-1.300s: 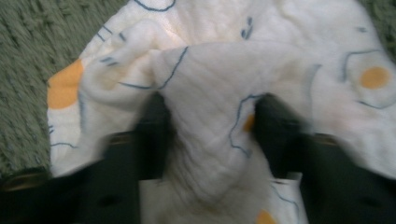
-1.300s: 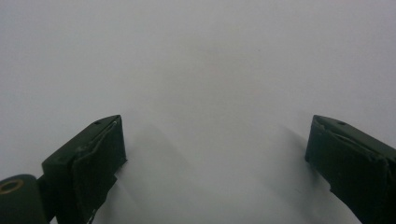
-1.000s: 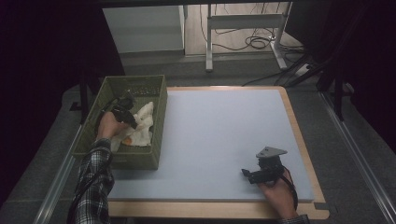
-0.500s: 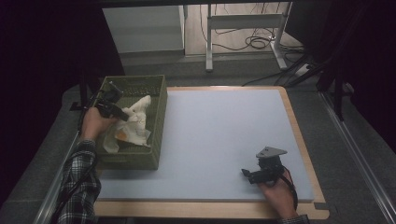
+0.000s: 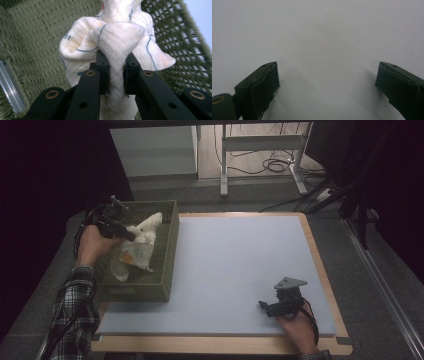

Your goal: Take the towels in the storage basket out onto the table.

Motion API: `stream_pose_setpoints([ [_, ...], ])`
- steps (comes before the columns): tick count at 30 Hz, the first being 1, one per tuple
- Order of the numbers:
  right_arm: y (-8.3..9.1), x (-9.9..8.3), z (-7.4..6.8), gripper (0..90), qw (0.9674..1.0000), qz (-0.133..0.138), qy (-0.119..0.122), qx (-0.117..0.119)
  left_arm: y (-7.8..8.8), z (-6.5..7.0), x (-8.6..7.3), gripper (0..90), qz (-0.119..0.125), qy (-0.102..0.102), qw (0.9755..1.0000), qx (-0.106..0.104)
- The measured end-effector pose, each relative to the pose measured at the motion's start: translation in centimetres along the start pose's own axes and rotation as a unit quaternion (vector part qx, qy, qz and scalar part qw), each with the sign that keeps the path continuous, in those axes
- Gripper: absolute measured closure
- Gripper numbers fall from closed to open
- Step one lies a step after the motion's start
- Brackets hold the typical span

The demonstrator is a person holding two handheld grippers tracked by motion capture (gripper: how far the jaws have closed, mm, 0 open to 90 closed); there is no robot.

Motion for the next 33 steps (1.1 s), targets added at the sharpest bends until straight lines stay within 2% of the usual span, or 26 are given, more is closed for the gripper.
stream_pose_setpoints([
  [17,0.0,0.0,0.0,5.0,1.0,0.001,-0.002,0.0,4.9,3.9,2.4,78.4,-0.015,-0.043,0.9989,0.008],
  [33,0.0,0.0,0.0,5.0,1.0,-0.001,-0.002,0.001,7.6,8.0,4.7,78.4,-0.025,-0.075,0.9969,0.002],
])
Point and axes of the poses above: each handheld gripper's, and its own axes: y roughly backward along the jaws, x roughly out of its top, z roughly to its right, the point moved 3 cm from there along -y, roughly forward along the jaws, and after that the axes turned 3 degrees about -x, right-handed, at the moved point
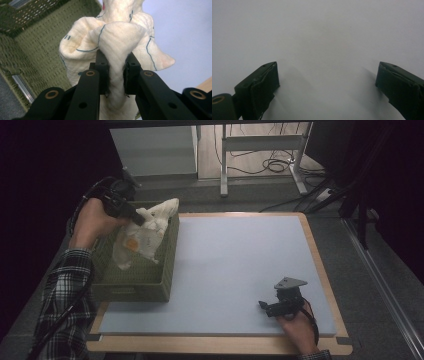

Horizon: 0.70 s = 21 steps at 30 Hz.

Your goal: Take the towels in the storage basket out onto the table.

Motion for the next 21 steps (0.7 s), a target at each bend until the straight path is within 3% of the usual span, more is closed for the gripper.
stream_pose_setpoints([
  [21,0.0,0.0,0.0,5.0,1.0,0.001,0.001,-0.001,0.3,5.3,4.3,78.4,0.004,-0.054,0.9982,-0.024],
])
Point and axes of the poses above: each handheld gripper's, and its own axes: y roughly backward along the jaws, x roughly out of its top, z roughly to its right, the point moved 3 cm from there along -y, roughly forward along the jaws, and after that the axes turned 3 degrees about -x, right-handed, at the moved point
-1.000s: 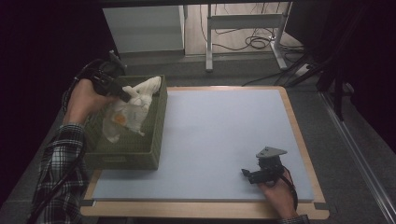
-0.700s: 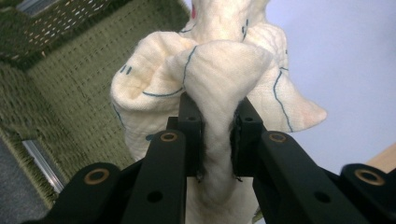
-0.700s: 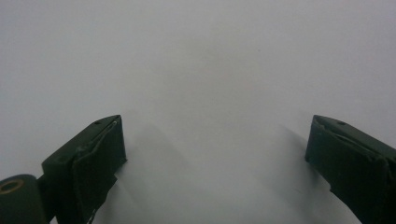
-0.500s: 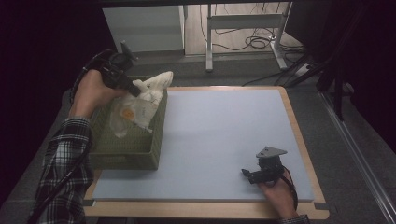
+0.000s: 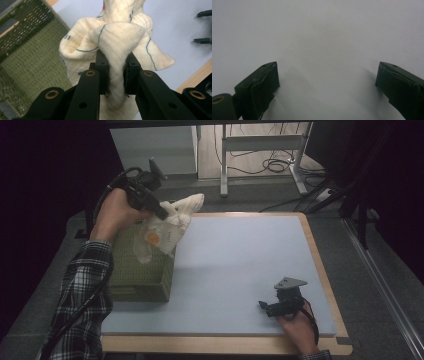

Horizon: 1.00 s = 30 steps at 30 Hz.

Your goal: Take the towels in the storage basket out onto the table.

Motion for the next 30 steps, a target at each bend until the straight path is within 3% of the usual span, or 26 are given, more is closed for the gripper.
stream_pose_setpoints([
  [12,0.0,0.0,0.0,5.0,1.0,0.0,0.0,0.0,-2.5,2.7,2.7,78.4,-0.004,-0.031,0.9993,-0.022],
  [20,0.0,0.0,0.0,5.0,1.0,-0.001,0.0,0.001,-5.9,4.7,4.5,78.0,-0.013,-0.059,0.9975,-0.037],
  [30,0.0,0.0,0.0,5.0,1.0,-0.001,0.0,0.001,-11.0,7.5,6.2,77.8,-0.018,-0.079,0.9947,-0.064],
])
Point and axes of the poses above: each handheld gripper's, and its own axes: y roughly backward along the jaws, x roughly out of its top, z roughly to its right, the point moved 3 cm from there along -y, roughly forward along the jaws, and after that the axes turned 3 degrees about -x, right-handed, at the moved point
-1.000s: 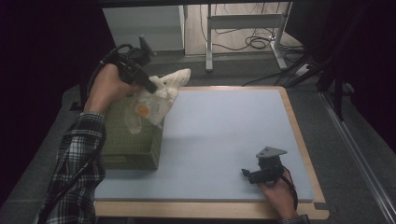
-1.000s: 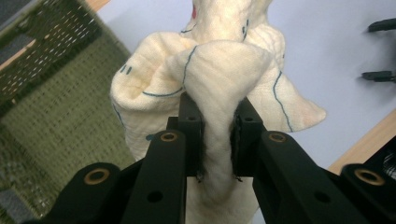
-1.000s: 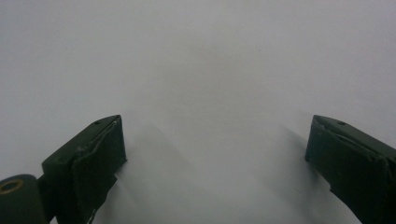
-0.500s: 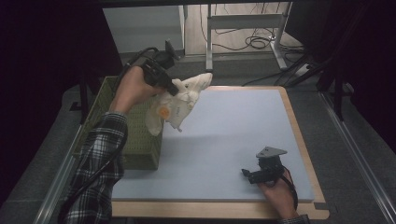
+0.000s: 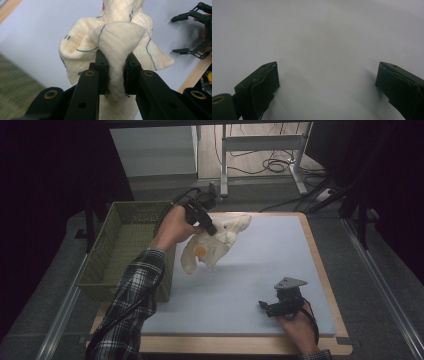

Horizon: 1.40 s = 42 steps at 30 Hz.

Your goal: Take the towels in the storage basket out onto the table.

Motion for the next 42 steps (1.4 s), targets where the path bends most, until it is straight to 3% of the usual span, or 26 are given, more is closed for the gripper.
stream_pose_setpoints([
  [7,0.0,0.0,0.0,5.0,1.0,0.001,0.001,0.0,-3.6,1.5,1.6,77.2,0.005,-0.013,0.9997,-0.019],
  [15,0.0,0.0,0.0,5.0,1.0,0.002,0.002,-0.001,-8.6,2.8,3.1,76.6,0.008,-0.028,0.9995,-0.014],
  [21,0.0,0.0,0.0,5.0,1.0,0.001,0.001,0.0,-12.5,2.4,3.1,74.5,0.014,-0.034,0.9993,0.002],
  [23,0.0,0.0,0.0,5.0,1.0,0.001,0.001,-0.001,-13.7,2.0,2.9,72.5,0.015,-0.031,0.9994,-0.002],
  [26,0.0,0.0,0.0,5.0,1.0,0.002,0.001,-0.001,-15.2,1.3,2.4,66.6,0.016,-0.032,0.9993,0.006],
  [28,0.0,0.0,0.0,5.0,1.0,0.002,0.001,0.0,-16.0,0.9,2.0,57.8,0.021,-0.03,0.9993,0.01],
  [32,0.0,0.0,0.0,5.1,1.0,0.001,0.001,0.0,-16.2,0.6,1.4,31.5,0.046,-0.037,0.9982,0.006],
  [35,0.0,0.0,0.0,5.1,1.0,0.002,0.001,0.001,-15.2,0.9,1.0,25.7,0.064,-0.042,0.9971,0.005],
  [42,0.0,0.0,0.1,5.5,1.0,0.001,-0.001,0.002,-12.6,1.3,-0.6,25.7,0.087,-0.058,0.9944,0.011],
])
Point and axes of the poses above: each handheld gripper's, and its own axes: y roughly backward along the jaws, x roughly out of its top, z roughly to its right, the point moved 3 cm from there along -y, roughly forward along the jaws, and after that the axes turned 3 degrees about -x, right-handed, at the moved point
